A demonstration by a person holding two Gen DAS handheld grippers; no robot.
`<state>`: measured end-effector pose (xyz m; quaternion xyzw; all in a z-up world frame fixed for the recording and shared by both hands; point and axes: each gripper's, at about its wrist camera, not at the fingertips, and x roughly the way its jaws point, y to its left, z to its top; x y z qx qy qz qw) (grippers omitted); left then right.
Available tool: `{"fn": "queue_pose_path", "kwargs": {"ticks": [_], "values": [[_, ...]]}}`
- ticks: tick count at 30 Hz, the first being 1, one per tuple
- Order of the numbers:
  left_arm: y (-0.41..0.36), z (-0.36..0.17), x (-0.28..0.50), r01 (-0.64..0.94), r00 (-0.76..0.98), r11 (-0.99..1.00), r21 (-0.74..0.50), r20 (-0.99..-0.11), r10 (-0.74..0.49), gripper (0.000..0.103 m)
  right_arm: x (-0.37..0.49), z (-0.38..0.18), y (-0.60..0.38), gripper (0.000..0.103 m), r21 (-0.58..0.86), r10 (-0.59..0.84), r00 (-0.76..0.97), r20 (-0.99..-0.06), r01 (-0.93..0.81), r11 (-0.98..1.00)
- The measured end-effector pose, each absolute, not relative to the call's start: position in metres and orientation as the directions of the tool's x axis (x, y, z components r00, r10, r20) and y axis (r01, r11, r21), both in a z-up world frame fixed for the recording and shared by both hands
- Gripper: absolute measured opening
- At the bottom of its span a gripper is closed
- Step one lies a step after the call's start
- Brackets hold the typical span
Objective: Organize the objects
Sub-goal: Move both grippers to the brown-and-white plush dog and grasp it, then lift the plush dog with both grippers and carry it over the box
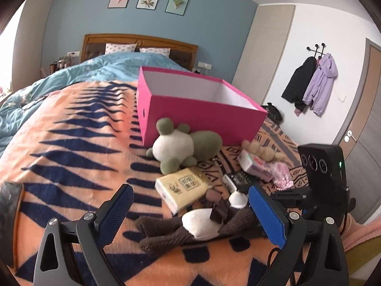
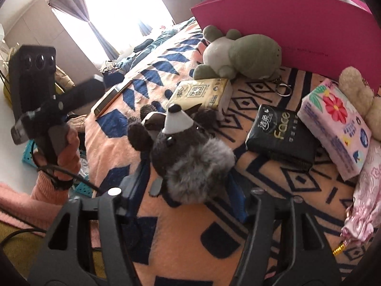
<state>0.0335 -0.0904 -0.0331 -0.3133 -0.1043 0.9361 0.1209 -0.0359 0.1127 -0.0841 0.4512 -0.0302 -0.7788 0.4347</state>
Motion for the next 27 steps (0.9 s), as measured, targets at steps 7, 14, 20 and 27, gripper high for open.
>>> {"fn": "queue_pose_path", "kwargs": {"ticks": [7, 14, 20, 27], "values": [[-0.087, -0.04, 0.035, -0.199, -0.743, -0.94, -0.279, -0.583, 0.33, 0.099, -0.044, -0.072, 0.127, 0.054, 0.461, -0.721, -0.248, -0.648, 0.626, -0.629], [-0.057, -0.05, 0.035, -0.292, -0.688, -0.923, -0.25, -0.616, 0.384, 0.098, -0.055, -0.058, 0.145, 0.053, 0.459, -0.713, -0.291, -0.638, 0.6, -0.656], [-0.036, -0.07, 0.023, -0.296, -0.631, -0.927, -0.231, -0.681, 0.371, 0.068, -0.058, -0.061, 0.153, 0.055, 0.429, -0.68, -0.328, -0.656, 0.579, -0.693], [-0.038, -0.078, 0.018, -0.273, -0.613, -0.931, -0.241, -0.702, 0.362, 0.043, -0.056, -0.056, 0.152, 0.065, 0.358, -0.644, -0.393, -0.656, 0.59, -0.724]]}}
